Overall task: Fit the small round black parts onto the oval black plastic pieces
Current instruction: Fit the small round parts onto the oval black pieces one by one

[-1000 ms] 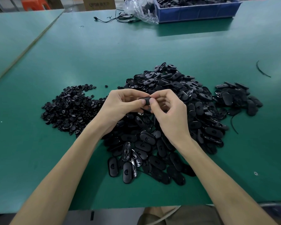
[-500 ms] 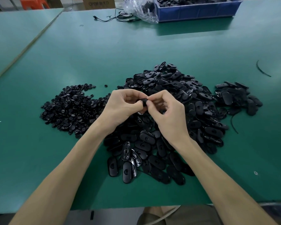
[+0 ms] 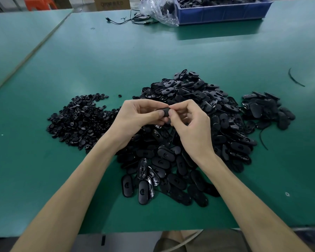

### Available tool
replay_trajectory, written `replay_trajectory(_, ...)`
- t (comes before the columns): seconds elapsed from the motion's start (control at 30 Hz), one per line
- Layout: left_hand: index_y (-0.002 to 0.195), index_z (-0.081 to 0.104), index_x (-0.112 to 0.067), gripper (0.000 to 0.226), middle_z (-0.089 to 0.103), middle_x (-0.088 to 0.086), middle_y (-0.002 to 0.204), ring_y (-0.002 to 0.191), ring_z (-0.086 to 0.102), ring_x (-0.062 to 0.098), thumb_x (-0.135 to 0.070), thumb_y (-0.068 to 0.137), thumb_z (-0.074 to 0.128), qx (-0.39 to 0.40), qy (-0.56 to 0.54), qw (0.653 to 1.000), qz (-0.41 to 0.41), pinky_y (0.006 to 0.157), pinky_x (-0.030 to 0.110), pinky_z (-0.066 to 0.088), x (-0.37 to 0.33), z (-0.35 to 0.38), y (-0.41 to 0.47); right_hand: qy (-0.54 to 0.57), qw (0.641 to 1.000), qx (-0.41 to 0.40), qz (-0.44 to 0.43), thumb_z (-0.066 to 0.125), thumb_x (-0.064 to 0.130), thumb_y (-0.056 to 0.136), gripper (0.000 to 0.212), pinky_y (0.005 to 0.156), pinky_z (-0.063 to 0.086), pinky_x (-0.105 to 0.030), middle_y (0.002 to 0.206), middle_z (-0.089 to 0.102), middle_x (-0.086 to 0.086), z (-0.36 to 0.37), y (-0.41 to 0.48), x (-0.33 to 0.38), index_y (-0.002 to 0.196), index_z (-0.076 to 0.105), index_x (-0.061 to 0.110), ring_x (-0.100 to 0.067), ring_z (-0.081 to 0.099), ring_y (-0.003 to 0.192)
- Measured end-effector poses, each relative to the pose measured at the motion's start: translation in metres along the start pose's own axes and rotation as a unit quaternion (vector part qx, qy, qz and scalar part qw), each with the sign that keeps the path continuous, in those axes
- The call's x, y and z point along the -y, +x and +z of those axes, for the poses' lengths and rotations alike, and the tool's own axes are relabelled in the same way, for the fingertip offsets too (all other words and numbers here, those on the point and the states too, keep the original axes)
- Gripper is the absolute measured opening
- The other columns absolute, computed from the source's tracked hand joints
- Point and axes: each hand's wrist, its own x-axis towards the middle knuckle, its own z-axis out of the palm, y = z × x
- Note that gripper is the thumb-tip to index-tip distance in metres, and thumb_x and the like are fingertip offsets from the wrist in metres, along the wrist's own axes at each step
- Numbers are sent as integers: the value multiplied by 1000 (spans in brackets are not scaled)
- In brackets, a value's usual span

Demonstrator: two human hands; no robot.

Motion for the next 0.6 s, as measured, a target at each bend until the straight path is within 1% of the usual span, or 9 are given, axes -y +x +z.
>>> replay_trajectory(0.2, 115, 75, -1, 22, 77, 21, 104, 90, 77, 28, 2, 93, 71, 9, -8, 1000, 5, 86, 32, 62, 1, -1, 1, -8, 1000, -1, -6, 69, 9, 99, 7, 75, 60, -23, 92, 76, 12, 0, 0, 0, 101, 69, 15, -6, 76, 79)
replay_trajectory(0.3, 115, 74, 1, 22, 77, 21, 104, 90, 77, 29, 3, 93, 70, 0, 1, 1000, 8, 88, 34, 62, 1, 2, 1, -12, 1000, 1, -11, 69, 8, 99, 7, 73, 57, -19, 91, 75, 11, -1, 1, 0, 100, 69, 15, -5, 75, 78)
replay_trajectory(0.37, 115, 74, 2, 23, 78, 20, 103, 91, 77, 30, 3, 93, 70, -4, 9, 1000, 8, 90, 36, 62, 1, 2, 0, -15, 1000, 3, -10, 69, 7, 99, 8, 74, 59, -23, 88, 75, 9, -1, 1, -1, 100, 69, 15, -7, 75, 80)
replay_trajectory(0.47, 114, 74, 1, 22, 78, 19, 102, 91, 77, 30, 4, 93, 70, -8, 22, 1000, 13, 89, 37, 62, 0, 2, 0, -21, 1000, 7, -5, 69, 7, 98, 8, 78, 62, -34, 88, 75, 5, -1, 0, -2, 101, 68, 14, -12, 76, 83)
replay_trajectory(0.6, 110, 76, -2, 19, 79, 15, 98, 85, 78, 26, 5, 93, 70, -15, 47, 999, 21, 86, 34, 63, 0, 4, 0, -22, 1000, 11, 2, 69, 7, 98, 8, 80, 62, -40, 89, 76, 2, -1, 0, -2, 99, 68, 15, -16, 75, 85)
